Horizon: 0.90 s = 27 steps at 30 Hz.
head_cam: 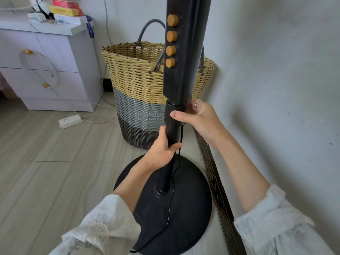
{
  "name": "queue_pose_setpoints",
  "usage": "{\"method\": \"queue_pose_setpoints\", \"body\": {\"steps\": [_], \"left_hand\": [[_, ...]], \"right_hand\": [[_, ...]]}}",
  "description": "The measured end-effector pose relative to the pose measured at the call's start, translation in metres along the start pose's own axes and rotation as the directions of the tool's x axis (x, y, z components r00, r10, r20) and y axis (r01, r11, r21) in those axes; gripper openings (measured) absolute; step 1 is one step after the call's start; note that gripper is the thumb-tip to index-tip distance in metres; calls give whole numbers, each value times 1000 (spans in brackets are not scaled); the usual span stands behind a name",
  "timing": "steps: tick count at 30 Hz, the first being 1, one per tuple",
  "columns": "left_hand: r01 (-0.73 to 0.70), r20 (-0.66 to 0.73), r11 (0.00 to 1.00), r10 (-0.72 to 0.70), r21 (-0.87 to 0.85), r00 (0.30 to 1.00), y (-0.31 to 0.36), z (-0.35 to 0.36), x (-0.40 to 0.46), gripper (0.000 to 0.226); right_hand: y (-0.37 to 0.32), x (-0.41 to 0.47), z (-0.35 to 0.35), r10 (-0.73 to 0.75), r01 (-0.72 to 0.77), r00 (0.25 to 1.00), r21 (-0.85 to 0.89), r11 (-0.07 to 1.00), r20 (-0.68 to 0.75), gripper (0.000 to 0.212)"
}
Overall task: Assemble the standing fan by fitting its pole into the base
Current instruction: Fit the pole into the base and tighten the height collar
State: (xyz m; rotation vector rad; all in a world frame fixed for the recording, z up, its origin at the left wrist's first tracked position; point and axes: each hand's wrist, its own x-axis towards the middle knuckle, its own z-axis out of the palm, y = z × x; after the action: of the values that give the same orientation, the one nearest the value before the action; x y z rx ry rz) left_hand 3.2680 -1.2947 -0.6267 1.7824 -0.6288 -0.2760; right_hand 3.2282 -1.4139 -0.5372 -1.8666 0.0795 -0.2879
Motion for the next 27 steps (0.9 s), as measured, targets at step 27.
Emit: {"method": "queue_pose_setpoints", "body": {"steps": [27], "left_hand": [[-83, -26, 996, 82, -19, 996, -3, 3, 1, 41]], "right_hand": [[6, -8, 46, -111, 35, 888, -175, 984, -447, 28]]}}
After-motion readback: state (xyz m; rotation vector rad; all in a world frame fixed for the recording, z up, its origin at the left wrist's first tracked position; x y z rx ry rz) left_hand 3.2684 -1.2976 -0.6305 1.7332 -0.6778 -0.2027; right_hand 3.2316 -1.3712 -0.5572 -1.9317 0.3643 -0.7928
